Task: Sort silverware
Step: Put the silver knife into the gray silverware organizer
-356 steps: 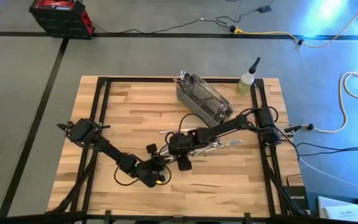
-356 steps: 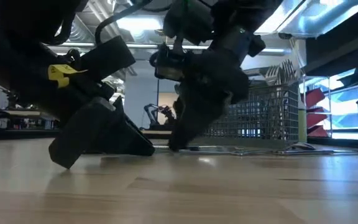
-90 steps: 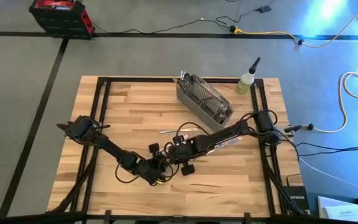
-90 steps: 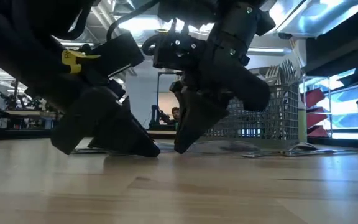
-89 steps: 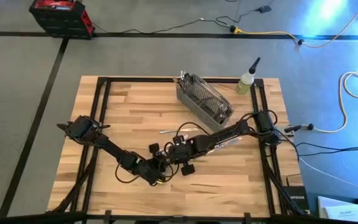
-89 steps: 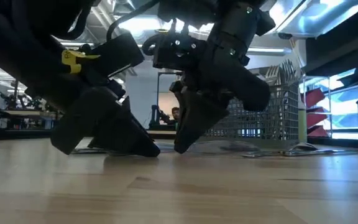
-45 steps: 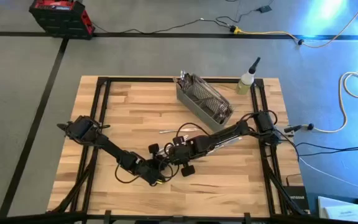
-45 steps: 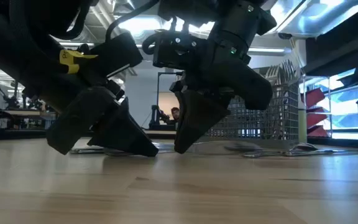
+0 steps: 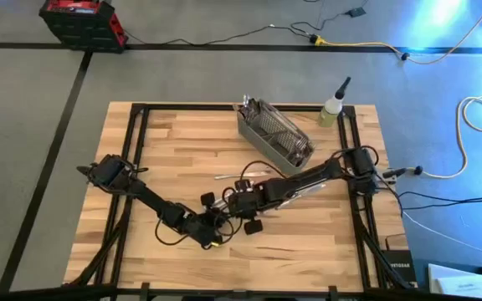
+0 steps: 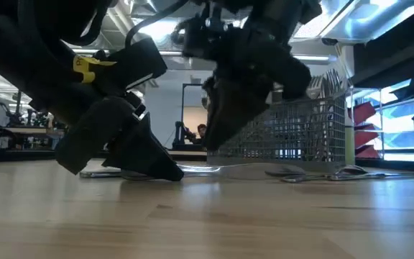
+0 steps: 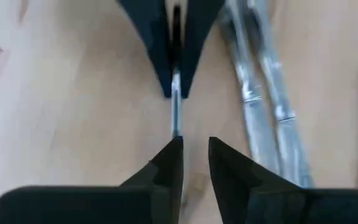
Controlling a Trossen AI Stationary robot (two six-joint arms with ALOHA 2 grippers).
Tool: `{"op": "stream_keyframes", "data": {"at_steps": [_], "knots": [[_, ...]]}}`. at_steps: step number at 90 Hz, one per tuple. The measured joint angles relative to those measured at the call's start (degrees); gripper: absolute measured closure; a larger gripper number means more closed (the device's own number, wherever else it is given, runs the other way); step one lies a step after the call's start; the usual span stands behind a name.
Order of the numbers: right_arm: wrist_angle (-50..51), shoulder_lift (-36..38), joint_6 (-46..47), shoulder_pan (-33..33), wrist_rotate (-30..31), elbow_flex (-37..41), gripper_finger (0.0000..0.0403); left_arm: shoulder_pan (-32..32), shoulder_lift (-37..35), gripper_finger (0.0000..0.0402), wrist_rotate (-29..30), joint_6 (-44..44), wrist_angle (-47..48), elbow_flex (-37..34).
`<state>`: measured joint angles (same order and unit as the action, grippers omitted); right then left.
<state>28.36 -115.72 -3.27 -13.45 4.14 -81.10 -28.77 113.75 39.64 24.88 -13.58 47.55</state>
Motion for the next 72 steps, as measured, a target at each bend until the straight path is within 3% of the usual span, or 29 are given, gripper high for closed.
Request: {"op": "stream_keyframes", "data": {"at_steps": [18,31,52,72], "knots": [[3.7,5.1,3.0,-0.4,0.5,0.0,0.0344,-1.0,-0.1,0.0401,2.4,-0.5,-0.9,-0.1],[14.4,9.8,6.3,-1.5,5.3,0.0,0.0343,-2.2,-3.2,0.0401,4.1,-1.6,3.3,-0.1],[25.0,20.3,15.7,-6.3,21.3,0.2,0.0343,-3.8,-10.5,0.0401,10.6,1.9,14.4,-0.4],[23.3,27.9,29.2,-14.4,44.4,5.9,0.0343,-5.1,-14.1,0.0401,15.6,3.2,15.2,-0.2]]}}
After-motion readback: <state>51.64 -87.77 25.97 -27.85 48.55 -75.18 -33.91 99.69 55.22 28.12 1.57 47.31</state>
